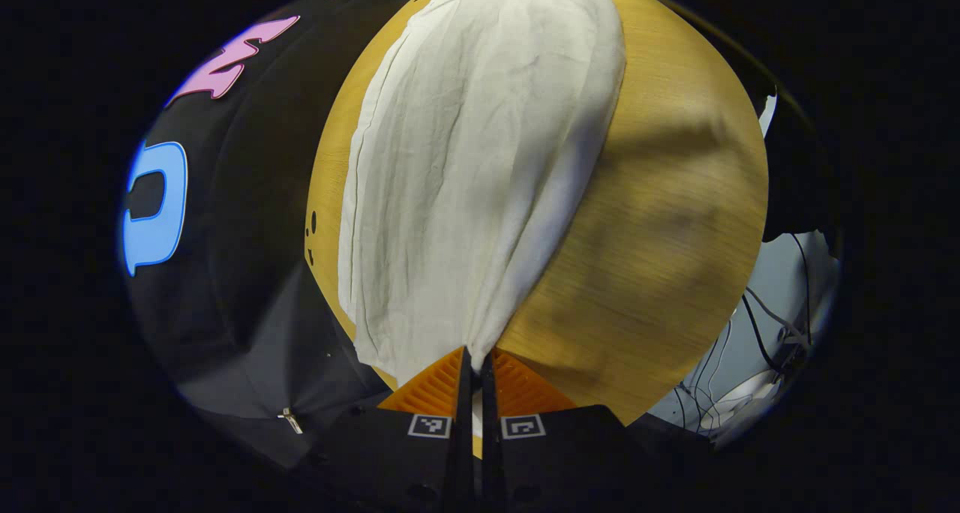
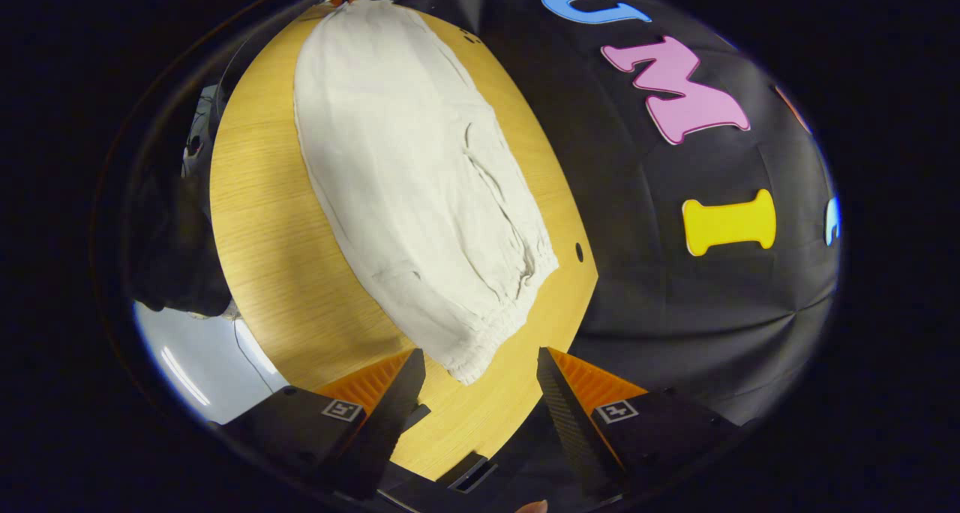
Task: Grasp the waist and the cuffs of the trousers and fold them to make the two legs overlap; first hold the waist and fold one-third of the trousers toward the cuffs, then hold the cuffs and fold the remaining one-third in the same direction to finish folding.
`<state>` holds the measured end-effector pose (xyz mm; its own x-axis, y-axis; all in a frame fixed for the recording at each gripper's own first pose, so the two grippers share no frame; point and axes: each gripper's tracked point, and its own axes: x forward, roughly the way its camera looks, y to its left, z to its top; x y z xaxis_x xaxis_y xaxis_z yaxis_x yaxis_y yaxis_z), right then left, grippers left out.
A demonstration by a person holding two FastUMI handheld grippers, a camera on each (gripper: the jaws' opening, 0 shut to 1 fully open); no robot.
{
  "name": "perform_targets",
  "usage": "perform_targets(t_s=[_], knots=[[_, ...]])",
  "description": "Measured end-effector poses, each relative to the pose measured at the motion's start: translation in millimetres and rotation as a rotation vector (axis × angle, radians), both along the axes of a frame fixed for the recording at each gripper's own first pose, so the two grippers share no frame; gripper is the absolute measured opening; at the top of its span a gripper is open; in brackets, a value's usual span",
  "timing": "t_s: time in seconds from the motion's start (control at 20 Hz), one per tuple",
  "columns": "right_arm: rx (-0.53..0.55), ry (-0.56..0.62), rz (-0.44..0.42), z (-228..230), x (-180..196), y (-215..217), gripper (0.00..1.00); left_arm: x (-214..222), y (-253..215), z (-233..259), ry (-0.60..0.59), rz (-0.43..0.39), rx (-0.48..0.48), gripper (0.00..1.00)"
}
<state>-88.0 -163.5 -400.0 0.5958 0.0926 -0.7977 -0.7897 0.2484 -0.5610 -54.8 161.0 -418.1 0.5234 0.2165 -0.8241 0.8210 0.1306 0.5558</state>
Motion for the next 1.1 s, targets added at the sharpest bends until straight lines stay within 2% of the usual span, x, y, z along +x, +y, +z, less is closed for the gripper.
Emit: perform_targets(t_s=[0.25,0.4,0.55,0.65,0.75,0.85,0.9,0.95,1.1], knots=[[-0.049,-0.014,0.076,-21.5,22.4,4.0,0.92,0.7,-0.5,0.0,-0.001,-0.003,0.006,0.11],[-0.067,0.042,0.089,-41.7,35.6,14.2,0.92,2.0,-0.1,-0.4,0.001,0.003,0.007,0.1],[-0.084,0.074,0.127,-35.4,31.9,26.6,0.86,3.9,0.4,-0.5,0.009,-0.003,0.008,0.11],[-0.048,0.085,0.141,-24.1,23.3,35.0,0.9,6.4,0.7,-0.5,0.004,-0.016,0.007,0.11],[-0.037,0.115,0.165,-20.3,9.0,38.3,0.89,7.3,0.6,-0.5,-0.001,-0.024,0.004,0.11],[-0.089,0.152,0.203,-35.3,-0.6,30.7,0.89,10.2,3.1,-0.9,-0.003,-0.028,0.003,0.11],[-0.124,0.129,0.228,-37.6,4.8,27.5,0.89,10.4,3.7,-1.3,-0.002,-0.029,0.003,0.11],[-0.14,0.101,0.245,-39.9,12.0,29.8,0.83,10.1,4.3,-0.2,-0.001,-0.029,0.003,0.11],[-0.154,0.058,0.197,-45.8,33.6,24.9,0.84,10.2,3.0,-0.4,-0.005,-0.037,0.004,0.11]])
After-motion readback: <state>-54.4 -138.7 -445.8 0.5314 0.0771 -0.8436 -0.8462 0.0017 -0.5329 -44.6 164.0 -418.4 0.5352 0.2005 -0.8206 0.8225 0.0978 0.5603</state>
